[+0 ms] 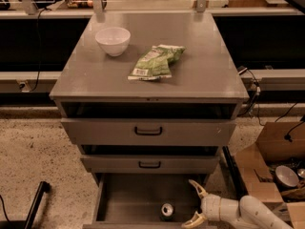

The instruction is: Pick green can from bottom drawer and place on counter

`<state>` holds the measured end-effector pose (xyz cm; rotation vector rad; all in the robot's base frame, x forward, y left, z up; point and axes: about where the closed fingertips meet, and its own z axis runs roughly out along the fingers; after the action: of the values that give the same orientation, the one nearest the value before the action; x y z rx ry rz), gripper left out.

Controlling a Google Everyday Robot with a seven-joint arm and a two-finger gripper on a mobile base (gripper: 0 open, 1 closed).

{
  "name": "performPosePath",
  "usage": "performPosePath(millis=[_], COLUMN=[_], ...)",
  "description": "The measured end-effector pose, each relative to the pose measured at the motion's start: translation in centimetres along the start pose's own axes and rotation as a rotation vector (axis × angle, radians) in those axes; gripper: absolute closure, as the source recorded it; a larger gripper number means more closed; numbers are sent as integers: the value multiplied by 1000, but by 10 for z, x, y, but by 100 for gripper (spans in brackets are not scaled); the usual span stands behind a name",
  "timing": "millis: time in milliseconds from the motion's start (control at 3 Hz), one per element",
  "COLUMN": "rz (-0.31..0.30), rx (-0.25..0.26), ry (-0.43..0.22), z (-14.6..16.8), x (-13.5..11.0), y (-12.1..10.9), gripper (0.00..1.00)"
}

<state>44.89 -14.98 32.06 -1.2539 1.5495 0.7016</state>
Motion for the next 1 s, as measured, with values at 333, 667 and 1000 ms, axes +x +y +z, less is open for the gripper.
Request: performPosePath(millis=[333, 667, 1000], rz=[97, 198, 237], rx=[7, 0, -8], ry=[30, 78, 98], z=[14, 38, 53], x=[17, 37, 49], y=[8, 21, 30], gripper=[0, 7, 19])
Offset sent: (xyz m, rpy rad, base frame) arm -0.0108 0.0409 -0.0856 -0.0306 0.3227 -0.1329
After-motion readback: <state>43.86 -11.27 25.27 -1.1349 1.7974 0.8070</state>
